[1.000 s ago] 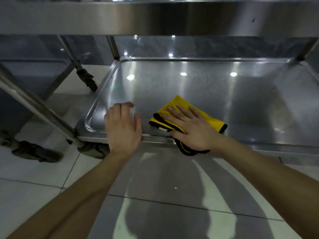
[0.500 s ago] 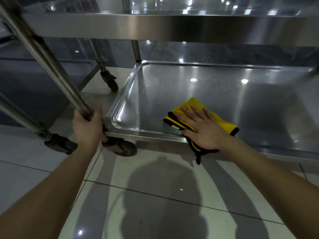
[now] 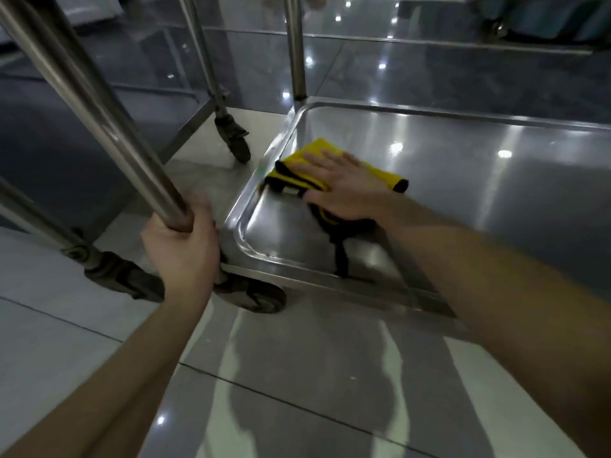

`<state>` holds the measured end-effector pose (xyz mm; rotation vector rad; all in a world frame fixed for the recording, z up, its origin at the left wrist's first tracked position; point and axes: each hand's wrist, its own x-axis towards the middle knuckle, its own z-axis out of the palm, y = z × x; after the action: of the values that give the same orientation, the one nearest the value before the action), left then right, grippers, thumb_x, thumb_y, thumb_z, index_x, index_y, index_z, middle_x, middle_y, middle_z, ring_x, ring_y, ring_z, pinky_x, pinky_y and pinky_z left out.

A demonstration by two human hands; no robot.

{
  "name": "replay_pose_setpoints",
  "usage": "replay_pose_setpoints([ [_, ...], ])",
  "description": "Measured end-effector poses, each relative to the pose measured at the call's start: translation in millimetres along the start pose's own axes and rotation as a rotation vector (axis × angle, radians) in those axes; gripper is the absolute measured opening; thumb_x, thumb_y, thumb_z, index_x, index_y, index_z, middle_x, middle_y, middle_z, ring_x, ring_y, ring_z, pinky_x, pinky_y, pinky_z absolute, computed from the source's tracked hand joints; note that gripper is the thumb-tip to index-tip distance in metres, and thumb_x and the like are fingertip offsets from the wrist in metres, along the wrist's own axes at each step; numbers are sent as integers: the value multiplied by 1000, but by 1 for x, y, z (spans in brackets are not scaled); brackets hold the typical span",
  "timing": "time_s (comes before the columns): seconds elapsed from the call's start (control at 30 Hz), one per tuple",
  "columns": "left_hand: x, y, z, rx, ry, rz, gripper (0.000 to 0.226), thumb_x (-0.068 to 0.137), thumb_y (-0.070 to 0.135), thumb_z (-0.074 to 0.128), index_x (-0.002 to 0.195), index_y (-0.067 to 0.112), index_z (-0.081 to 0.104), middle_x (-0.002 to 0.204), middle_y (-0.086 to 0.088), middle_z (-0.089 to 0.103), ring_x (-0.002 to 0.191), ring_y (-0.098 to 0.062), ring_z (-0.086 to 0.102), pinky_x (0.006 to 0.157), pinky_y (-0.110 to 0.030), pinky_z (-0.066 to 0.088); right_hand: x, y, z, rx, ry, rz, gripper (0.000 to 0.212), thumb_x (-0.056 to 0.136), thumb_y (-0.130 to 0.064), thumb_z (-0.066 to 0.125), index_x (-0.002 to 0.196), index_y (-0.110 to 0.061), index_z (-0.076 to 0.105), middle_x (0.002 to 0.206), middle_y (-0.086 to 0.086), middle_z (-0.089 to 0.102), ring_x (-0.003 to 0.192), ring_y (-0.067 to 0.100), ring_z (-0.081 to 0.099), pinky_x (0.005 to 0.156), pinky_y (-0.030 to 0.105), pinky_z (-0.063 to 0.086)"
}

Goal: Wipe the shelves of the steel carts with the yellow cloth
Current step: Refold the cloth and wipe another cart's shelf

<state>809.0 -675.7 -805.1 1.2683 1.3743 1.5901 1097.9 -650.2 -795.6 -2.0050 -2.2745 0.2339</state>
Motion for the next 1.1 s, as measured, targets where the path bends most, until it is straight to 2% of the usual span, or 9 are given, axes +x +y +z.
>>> replay_pose_setpoints([
  [0.17, -9, 1, -1, -39, -13, 41, 58, 101, 38, 68, 80, -13, 47, 64, -27, 52, 48, -28, 53, 44, -38, 46, 70, 71, -14, 17, 31, 333, 68, 103, -69, 28, 167, -51, 15, 179, -14, 9, 166, 20, 5, 132, 53, 1],
  [0.27, -13, 1, 1, -26, 9, 10, 61, 96, 43, 68, 80, -11, 46, 68, -32, 51, 51, -43, 52, 44, -45, 48, 105, 64, -14, 26, 27, 399, 69, 102, -69, 22, 167, -49, 14, 180, -12, 6, 166, 23, 3, 131, 59, -3],
  [0.4, -16, 2, 6, 12, 27, -19, 63, 93, 46, 66, 77, -11, 44, 67, -35, 50, 57, -52, 52, 46, -53, 46, 113, 10, -9, 24, -5, 297, 68, 105, -64, 24, 169, -47, 10, 180, -10, 4, 167, 23, 1, 131, 58, -4],
  [0.6, -21, 17, 4, -18, -9, -24, 50, 96, 40, 66, 74, 1, 44, 68, -32, 44, 60, -26, 43, 52, -47, 40, 19, -81, 11, -24, -26, 21, 66, 110, -55, 32, 169, -47, 4, 180, -9, -4, 167, 20, -3, 132, 54, -3],
  [0.73, -21, 28, 5, 8, -14, -89, 38, 97, 34, 70, 70, 27, 44, 61, 10, 42, 58, -6, 42, 57, -28, 41, -71, -122, 24, -1, -44, -152, 69, 111, -61, 30, 171, -41, 4, 180, -10, -2, 166, 19, -4, 133, 53, -2],
  [0.83, -20, 31, 4, 40, -68, -124, 35, 98, 33, 71, 72, 27, 47, 67, 4, 50, 64, -15, 50, 63, -36, 46, -106, -121, 26, -130, -21, -180, 76, 110, -64, 33, 173, -29, 7, 181, -2, 6, 167, 25, 3, 132, 55, 5],
  [0.93, -16, 32, 0, 98, -102, -135, 27, 99, 34, 73, 83, 18, 59, 78, -7, 63, 73, -21, 63, 72, -45, 57, -116, -109, 23, -217, -32, -232, 76, 111, -59, 39, 173, -30, 7, 181, -1, 5, 167, 27, 5, 132, 54, 9],
  [1.03, -9, 31, -5, 159, -180, -134, 26, 99, 35, 78, 92, 16, 63, 83, -2, 68, 69, -9, 70, 69, -35, 63, -140, -86, 17, -156, -27, -299, 75, 109, -51, 51, 172, -31, 14, 180, -2, 10, 166, 27, 10, 133, 53, 9],
  [1.1, -4, 30, -7, 276, -199, -166, 36, 93, 48, 80, 106, 19, 63, 98, 1, 72, 90, -14, 73, 88, -40, 63, -174, -60, 12, -145, -14, -292, 78, 107, -43, 58, 172, -31, 17, 180, -3, 11, 166, 26, 10, 133, 52, 7],
])
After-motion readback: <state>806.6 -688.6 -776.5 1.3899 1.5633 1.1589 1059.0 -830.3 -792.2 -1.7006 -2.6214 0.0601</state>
